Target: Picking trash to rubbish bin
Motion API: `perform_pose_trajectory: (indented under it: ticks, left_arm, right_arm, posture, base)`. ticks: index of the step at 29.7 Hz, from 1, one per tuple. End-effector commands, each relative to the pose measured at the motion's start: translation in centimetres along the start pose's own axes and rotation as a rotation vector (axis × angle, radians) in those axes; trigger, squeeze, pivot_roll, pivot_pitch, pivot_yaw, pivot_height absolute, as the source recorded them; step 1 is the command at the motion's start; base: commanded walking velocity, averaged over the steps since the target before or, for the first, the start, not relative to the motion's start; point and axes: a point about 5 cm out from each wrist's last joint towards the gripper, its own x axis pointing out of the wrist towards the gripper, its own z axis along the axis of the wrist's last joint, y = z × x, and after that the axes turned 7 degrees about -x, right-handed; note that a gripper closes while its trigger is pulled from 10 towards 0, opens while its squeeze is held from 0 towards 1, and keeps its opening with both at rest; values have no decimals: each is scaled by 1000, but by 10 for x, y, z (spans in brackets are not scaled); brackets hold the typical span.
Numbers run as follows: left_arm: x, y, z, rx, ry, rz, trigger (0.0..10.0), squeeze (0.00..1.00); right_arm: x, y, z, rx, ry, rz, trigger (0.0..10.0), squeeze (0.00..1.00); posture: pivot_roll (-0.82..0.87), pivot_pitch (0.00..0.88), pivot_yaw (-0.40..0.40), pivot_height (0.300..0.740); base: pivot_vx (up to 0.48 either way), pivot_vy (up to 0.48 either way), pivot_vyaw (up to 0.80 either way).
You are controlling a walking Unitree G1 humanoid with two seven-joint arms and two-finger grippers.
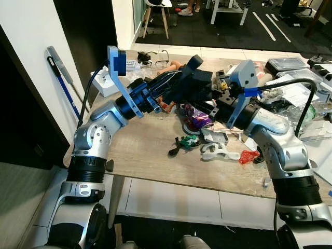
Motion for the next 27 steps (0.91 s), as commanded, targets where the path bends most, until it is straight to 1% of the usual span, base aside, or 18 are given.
perform_pose_trajectory:
  ticks: [1, 10, 11, 12, 13, 14, 15, 21, 23, 25, 27]
  left_arm:
    - [6, -6, -10, -36, 18, -37, 0, 0]
    - [6, -7, -16, -41, 34, -28, 0, 0]
    - [6, -6, -17, -41, 36, -21, 6039, 0]
    - [6, -6, -17, -41, 36, -21, 6039, 0]
    - [6, -6, -17, -44, 34, -15, 10000, 0]
    - [6, -5, -16, -48, 27, -4, 10000, 259]
    - [5, -3, -14, -54, 18, 7, 10000, 1000]
    - [2, 2, -12, -44, 6, 37, 10000, 1000]
    - [-4, 8, -8, -26, 5, 69, 10000, 1000]
    - [-5, 9, -8, -22, 5, 75, 10000, 1000]
    - [-9, 13, -5, -13, 0, 97, 10000, 1000]
  right_arm:
    - [0, -4, 3, 7, -28, -23, 0, 0]
    - [0, -3, 5, 16, -49, -19, 0, 0]
    - [0, -3, 5, 18, -51, -18, 0, 0]
    - [0, -3, 5, 18, -51, -18, 0, 0]
    - [0, -3, 5, 20, -53, -17, 0, 0]
    - [0, -2, 5, 20, -54, -17, 0, 0]
    - [0, -2, 5, 21, -55, -17, 0, 0]
    - [0, -2, 4, 24, -57, -20, 0, 0]
    - [0, -3, 4, 24, -57, -28, 0, 0]
    - [0, -3, 4, 24, -57, -29, 0, 0]
    - [0, -3, 3, 25, -57, -31, 0, 0]
  posture:
    - [-153, 0, 21, 740]
    - [-157, 0, 25, 740]
    - [-157, 0, 25, 740]
    - [-157, 0, 25, 740]
    - [-157, 0, 25, 740]
    - [-158, 0, 26, 740]
    - [-158, 0, 26, 740]
    - [-159, 0, 28, 740]
    - [-159, 0, 27, 740]
    - [-159, 0, 27, 740]
    - [-159, 0, 24, 740]
  base:
    - [0, 0, 0]
    - [0, 0, 0]
    - [0, 0, 0]
    - [0, 0, 0]
    - [0, 0, 0]
    - [0, 0, 0]
    - [0, 0, 0]
    - [0, 0, 0]
    - [0, 0, 0]
    - [0, 0, 0]
    - [0, 0, 0]
